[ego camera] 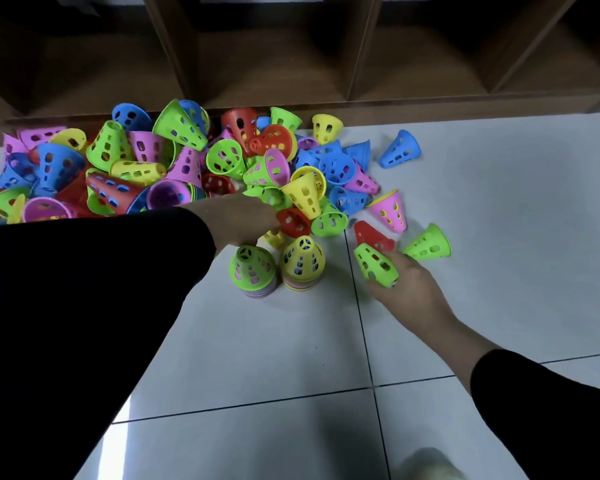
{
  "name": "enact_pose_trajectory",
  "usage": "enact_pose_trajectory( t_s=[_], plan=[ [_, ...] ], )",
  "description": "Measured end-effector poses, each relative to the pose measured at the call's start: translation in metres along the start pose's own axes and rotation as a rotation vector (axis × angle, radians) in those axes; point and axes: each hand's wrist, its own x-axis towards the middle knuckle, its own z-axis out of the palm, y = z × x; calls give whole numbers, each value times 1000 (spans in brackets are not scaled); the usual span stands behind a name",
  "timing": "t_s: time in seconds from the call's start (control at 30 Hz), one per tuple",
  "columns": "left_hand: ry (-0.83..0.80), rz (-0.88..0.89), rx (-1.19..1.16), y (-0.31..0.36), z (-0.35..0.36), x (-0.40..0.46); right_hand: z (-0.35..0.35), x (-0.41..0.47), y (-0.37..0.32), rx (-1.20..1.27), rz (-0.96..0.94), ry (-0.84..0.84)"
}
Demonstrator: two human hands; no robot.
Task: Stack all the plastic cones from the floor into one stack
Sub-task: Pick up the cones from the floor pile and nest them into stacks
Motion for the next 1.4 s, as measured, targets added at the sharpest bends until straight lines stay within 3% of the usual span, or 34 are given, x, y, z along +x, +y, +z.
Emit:
enact_pose_trajectory(
  t_s=[0.27, 0.5, 0.6, 0.73, 0.8, 0.87, 1.0, 1.13, 1.23, 1.3, 1.4],
  plan=[
    [102, -10, 283, -10, 19, -3, 7, 12, -42, 404, 3, 60],
    [358, -127, 184, -11, 33, -5, 7, 14, -73, 673, -177, 12],
    [487, -240, -136, -15, 30, -18, 3, 13, -85, 768, -222, 57],
    [725, -431, -867, -12, 21, -46, 2, 13, -97, 825, -263, 52],
    [764, -409, -1222, -7, 18, -66, 8, 12, -102, 800, -275, 27],
    [810, -347, -1385, 3, 20, -86, 15, 9, -106, 762, -270, 9],
    [825, -298, -1363, 34, 41, -108, 31, 1, -106, 590, -279, 13],
    [837, -325, -1011, 58, 66, -97, 45, -2, -94, 276, -258, -20],
    [669, -420, -1014, 67, 78, -83, 46, -5, -85, 355, -262, -58],
    [688, -427, -1091, 66, 82, -82, 41, -1, -81, 459, -250, 55],
    [931, -383, -1170, 56, 79, -81, 30, 21, -69, 377, -127, 307]
  ],
)
